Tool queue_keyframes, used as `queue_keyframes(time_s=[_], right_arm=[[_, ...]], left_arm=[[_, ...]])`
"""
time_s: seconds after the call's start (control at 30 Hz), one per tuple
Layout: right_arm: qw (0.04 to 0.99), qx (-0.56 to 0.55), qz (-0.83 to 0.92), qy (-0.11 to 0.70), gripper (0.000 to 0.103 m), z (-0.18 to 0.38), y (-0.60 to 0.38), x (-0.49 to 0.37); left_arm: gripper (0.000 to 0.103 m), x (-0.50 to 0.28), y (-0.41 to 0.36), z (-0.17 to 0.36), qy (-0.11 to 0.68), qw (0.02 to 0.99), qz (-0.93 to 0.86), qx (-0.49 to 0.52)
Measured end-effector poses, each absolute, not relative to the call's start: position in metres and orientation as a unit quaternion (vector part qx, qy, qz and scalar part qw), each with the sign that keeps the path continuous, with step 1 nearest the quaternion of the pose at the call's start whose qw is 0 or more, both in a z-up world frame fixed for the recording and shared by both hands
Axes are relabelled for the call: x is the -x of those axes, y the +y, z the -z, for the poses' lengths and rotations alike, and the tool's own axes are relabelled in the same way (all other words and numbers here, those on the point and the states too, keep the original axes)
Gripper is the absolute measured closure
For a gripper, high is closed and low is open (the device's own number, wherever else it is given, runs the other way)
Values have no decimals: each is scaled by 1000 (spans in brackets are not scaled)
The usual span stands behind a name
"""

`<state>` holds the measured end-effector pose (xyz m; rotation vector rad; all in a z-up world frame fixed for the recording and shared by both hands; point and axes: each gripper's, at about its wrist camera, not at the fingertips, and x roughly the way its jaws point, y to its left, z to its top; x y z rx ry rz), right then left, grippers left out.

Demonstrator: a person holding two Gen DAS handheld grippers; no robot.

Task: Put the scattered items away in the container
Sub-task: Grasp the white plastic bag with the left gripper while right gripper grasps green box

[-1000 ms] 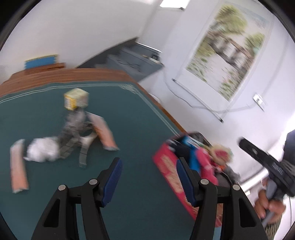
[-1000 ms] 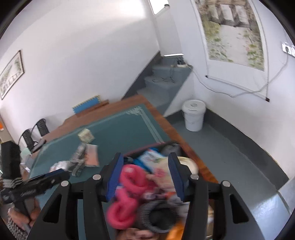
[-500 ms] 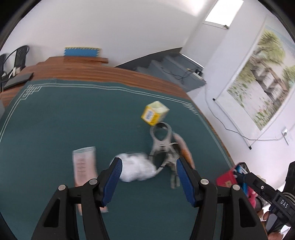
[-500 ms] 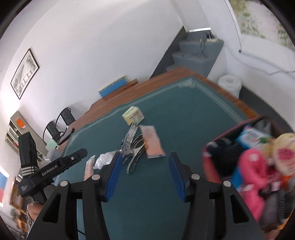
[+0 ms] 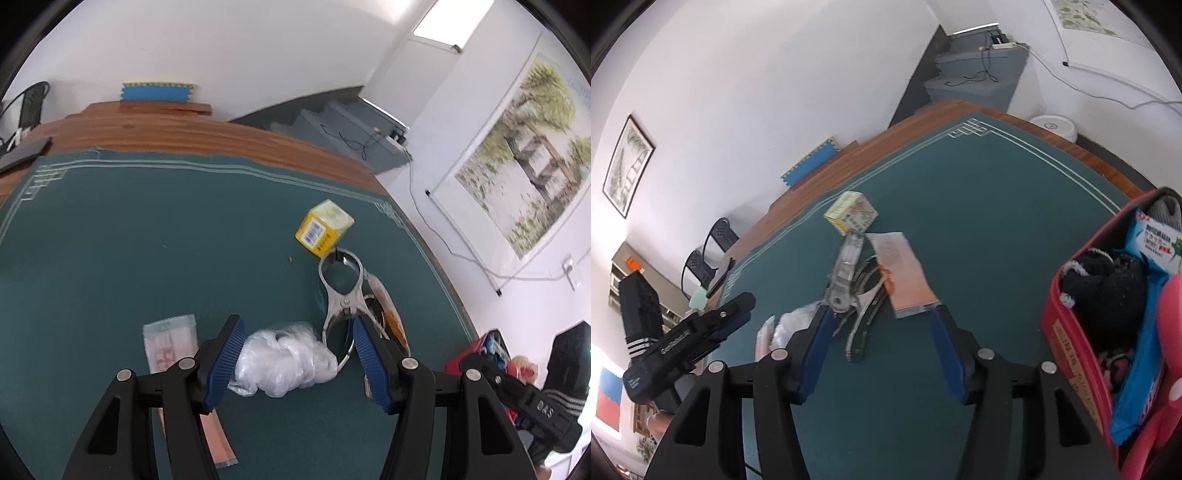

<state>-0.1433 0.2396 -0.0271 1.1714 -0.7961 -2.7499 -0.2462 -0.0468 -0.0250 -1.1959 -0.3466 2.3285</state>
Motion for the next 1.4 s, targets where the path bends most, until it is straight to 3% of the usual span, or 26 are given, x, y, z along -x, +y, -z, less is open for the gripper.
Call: queue_keyframes(time_s=[0.47, 0.7, 1.07, 1.1, 1.17, 1.2, 1.4], right_arm=[[26, -389, 890, -237, 44, 37, 235, 146], [16, -388, 893, -227, 44, 36, 229, 149], [9, -384, 903, -194, 44, 10, 197, 199], [10, -389, 903, -184, 43, 11, 195, 210], [12, -400, 902, -164, 24, 15, 189, 232], [13, -405, 901, -154, 21, 16, 186, 243], [19, -436, 895, -94, 20, 26, 169, 308]], left_arm=[[41, 255, -25, 67, -92, 242, -844, 471], [55, 252, -40, 58, -120, 245, -842, 465], [56, 249, -77, 21, -171, 236, -860, 420], [56, 249, -80, 20, -174, 234, -860, 418], [56, 250, -84, 18, -176, 229, -862, 417], [56, 251, -86, 17, -177, 226, -863, 416], [56, 253, -94, 13, -187, 226, -863, 412]])
